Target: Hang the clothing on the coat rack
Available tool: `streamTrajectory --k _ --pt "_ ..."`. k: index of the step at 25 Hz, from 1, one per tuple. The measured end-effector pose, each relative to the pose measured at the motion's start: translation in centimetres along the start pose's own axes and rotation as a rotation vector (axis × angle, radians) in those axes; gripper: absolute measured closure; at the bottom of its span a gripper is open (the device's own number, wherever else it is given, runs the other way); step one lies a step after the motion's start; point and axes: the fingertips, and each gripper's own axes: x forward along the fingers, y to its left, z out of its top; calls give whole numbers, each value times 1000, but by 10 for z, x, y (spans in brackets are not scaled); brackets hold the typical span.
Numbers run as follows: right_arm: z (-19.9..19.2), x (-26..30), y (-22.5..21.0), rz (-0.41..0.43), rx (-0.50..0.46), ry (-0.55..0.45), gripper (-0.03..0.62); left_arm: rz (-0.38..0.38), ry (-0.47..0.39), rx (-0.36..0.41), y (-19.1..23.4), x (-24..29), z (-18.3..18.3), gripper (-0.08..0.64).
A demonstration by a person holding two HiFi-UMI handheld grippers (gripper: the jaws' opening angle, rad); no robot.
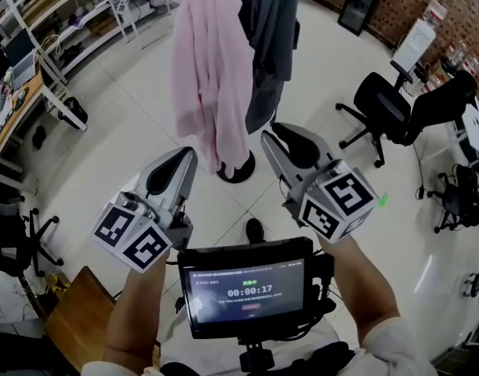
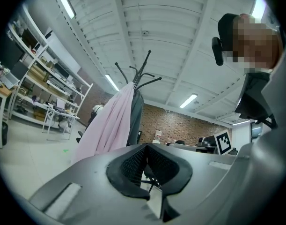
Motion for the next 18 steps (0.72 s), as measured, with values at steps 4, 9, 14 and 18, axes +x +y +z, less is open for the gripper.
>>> streamTrajectory --k 4,9,14,18 --pt "-5 -10 6 -5 2 1 509 -10 4 0 -9 -6 -5 560" --pt "-6 -17 12 -14 0 6 509 -16 8 5 -14 -14 -6 560" --pt "-8 -22 18 -24 -3 13 509 -17 10 8 -17 -20 -5 560" --pt "-10 -26 24 -32 -7 17 509 -24 10 4 -18 -24 -5 560"
